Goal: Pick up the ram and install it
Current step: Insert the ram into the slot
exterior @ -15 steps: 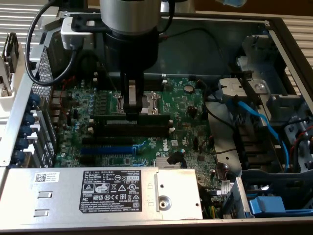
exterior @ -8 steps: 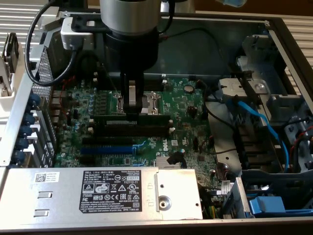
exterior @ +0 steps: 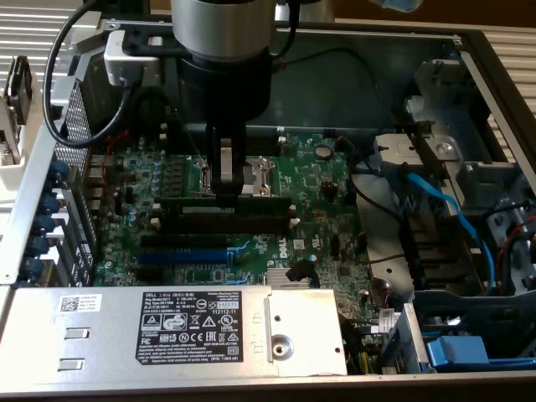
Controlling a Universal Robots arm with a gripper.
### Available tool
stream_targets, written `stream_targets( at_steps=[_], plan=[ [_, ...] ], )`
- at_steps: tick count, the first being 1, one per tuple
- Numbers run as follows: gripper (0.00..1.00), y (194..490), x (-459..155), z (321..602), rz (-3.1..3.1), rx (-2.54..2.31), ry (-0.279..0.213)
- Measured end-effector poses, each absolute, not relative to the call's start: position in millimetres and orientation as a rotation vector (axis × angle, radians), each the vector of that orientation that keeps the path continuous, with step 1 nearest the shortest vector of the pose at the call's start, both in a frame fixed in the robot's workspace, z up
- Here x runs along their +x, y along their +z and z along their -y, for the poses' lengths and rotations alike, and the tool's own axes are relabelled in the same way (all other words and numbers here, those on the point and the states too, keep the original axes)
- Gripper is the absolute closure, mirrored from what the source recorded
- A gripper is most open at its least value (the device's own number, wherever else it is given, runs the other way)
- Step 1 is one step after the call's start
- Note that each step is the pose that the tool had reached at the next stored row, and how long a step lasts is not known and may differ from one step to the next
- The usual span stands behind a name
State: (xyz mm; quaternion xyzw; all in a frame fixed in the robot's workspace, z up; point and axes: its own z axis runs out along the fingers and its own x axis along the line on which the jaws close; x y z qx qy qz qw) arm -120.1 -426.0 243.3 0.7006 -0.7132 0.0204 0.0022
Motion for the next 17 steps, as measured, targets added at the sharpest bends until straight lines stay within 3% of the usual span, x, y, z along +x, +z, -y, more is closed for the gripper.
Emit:
stream_targets(
  at_steps=[17],
  plan=[
    [0.88,241.8,-120.1,426.7,2.244,2.195,0.06]
  ],
)
